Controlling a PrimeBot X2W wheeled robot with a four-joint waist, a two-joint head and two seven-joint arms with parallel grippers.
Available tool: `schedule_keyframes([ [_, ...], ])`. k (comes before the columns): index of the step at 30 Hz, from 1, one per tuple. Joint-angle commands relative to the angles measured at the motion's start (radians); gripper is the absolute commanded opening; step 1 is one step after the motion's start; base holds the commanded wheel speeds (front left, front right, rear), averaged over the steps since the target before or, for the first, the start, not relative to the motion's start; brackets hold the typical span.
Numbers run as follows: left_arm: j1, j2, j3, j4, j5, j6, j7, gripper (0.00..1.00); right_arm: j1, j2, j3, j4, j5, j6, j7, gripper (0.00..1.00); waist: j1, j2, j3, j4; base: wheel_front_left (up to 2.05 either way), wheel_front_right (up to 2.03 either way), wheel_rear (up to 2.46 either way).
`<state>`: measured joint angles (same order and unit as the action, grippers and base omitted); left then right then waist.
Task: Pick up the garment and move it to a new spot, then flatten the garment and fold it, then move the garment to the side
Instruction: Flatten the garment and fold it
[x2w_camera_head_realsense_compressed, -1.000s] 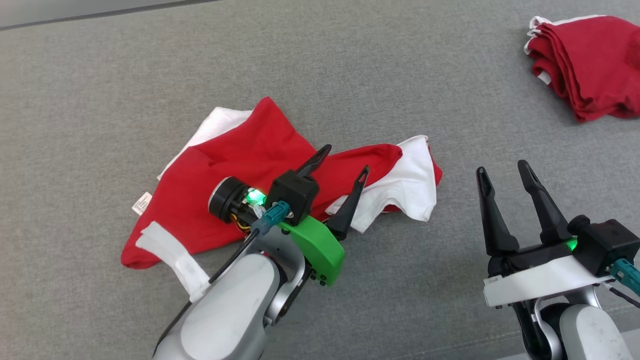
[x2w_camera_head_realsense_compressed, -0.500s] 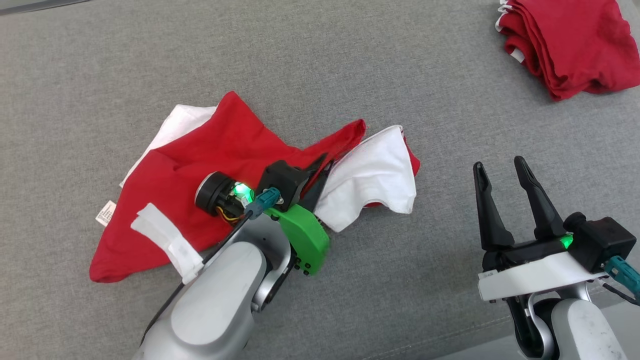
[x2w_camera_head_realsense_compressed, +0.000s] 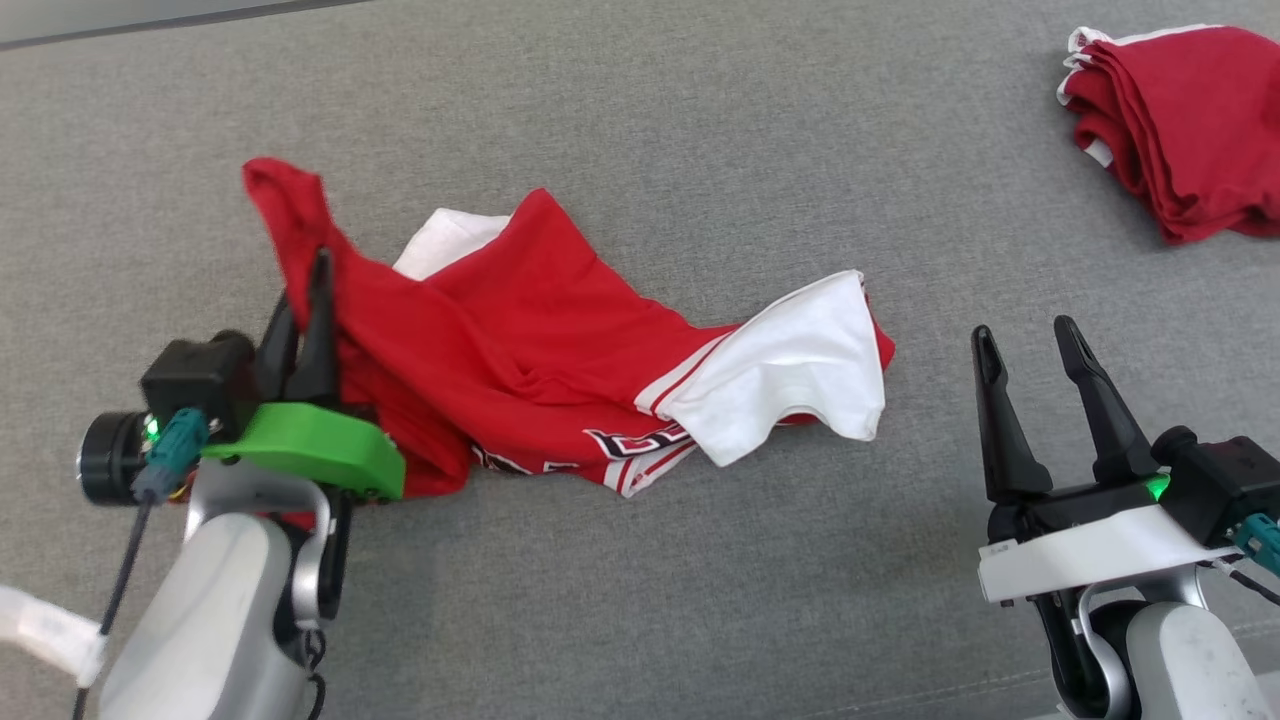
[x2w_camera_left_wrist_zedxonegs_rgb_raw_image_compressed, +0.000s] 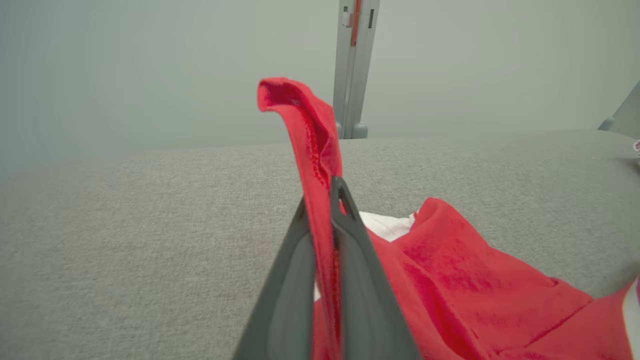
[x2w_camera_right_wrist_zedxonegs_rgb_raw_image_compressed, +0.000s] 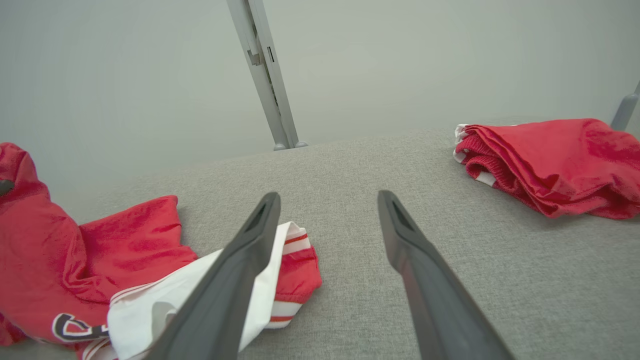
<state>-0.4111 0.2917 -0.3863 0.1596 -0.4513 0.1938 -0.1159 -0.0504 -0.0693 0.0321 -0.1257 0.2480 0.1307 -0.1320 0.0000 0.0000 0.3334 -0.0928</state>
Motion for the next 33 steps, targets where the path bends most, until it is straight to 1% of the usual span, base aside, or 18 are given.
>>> schedule_keyframes([
  [1, 0.040, 0.016, 0.028, -0.008, -0.022, 0.017, -0.010, 0.00, 0.006, -0.003, -0.004, -0.007, -0.005, 0.000, 0.007, 1.00, 0.0000, 0.0000, -0.019, 0.032, 0.00, 0.00, 0.00],
  [3, 0.086, 0.031, 0.062, -0.012, -0.048, 0.030, -0.016, 0.00, 0.009, -0.003, -0.005, -0.014, -0.011, 0.000, 0.015, 1.00, 0.0000, 0.0000, -0.026, 0.044, 0.00, 0.00, 0.00],
  [5, 0.129, 0.024, 0.080, -0.015, -0.086, 0.028, -0.015, 0.00, 0.011, -0.006, -0.008, -0.019, -0.013, 0.000, 0.024, 1.00, 0.0000, 0.0000, -0.033, 0.052, 0.00, 0.00, 0.00],
  [6, 0.149, 0.020, 0.083, -0.017, -0.098, 0.020, -0.013, 0.09, 0.012, -0.009, -0.010, -0.021, -0.013, 0.000, 0.025, 1.00, 0.0000, 0.0000, -0.038, 0.057, 0.00, 0.00, 0.00],
  [7, 0.171, 0.010, 0.081, -0.017, -0.118, 0.015, -0.009, 0.37, 0.014, -0.011, -0.011, -0.022, -0.013, 0.000, 0.029, 1.00, 0.0000, 0.0000, -0.044, 0.061, 0.00, 0.00, 0.00],
  [8, 0.188, 0.002, 0.082, -0.018, -0.134, 0.011, -0.010, 0.89, 0.016, -0.013, -0.010, -0.024, -0.015, 0.000, 0.031, 1.00, 0.0000, 0.0000, -0.049, 0.064, 0.00, 0.00, 0.00],
  [9, 0.205, -0.003, 0.083, -0.018, -0.140, 0.011, -0.017, 1.00, 0.020, -0.015, -0.012, -0.026, -0.015, 0.000, 0.035, 1.00, 0.0000, 0.0000, -0.056, 0.067, 0.00, 0.00, 0.00],
  [12, 0.247, -0.023, 0.091, -0.023, -0.145, 0.029, -0.057, 1.00, 0.028, -0.023, -0.011, -0.032, -0.016, 0.000, 0.042, 1.00, 0.0000, 0.0000, -0.075, 0.074, 0.00, 0.00, 0.00],
  [15, 0.273, -0.025, 0.108, -0.047, -0.093, 0.061, -0.120, 1.00, 0.040, -0.028, -0.012, -0.041, -0.019, 0.000, 0.051, 1.00, 0.0000, 0.0000, -0.100, 0.079, 0.00, 0.00, 0.00],
  [18, 0.295, -0.026, 0.125, -0.076, -0.044, 0.079, -0.143, 1.00, 0.054, -0.033, -0.016, -0.052, -0.022, 0.000, 0.062, 1.00, 0.0000, 0.0000, -0.122, 0.082, 0.00, 0.00, 0.00],
  [20, 0.299, -0.017, 0.134, -0.096, -0.007, 0.077, -0.149, 1.00, 0.064, -0.036, -0.014, -0.060, -0.024, 0.000, 0.071, 1.00, 0.0000, 0.0000, -0.138, 0.082, 0.00, 0.00, 0.00],
  [25, 0.321, 0.002, 0.119, -0.121, 0.039, 0.051, -0.149, 1.00, 0.093, -0.046, -0.005, -0.072, -0.026, 0.000, 0.092, 1.00, 0.0000, 0.0000, -0.177, 0.076, 0.00, 0.00, 0.00],
  [29, 0.339, 0.015, 0.107, -0.116, 0.043, 0.037, -0.142, 1.00, 0.116, -0.044, -0.006, -0.083, -0.028, 0.000, 0.103, 1.00, 0.0000, 0.0000, -0.195, 0.068, 0.00, 0.00, 0.00],
  [33, 0.352, 0.017, 0.101, -0.125, 0.041, 0.044, -0.131, 1.00, 0.130, -0.040, -0.006, -0.087, -0.024, 0.000, 0.109, 1.00, 0.0000, 0.0000, -0.200, 0.063, 0.00, 0.00, 0.00],
])
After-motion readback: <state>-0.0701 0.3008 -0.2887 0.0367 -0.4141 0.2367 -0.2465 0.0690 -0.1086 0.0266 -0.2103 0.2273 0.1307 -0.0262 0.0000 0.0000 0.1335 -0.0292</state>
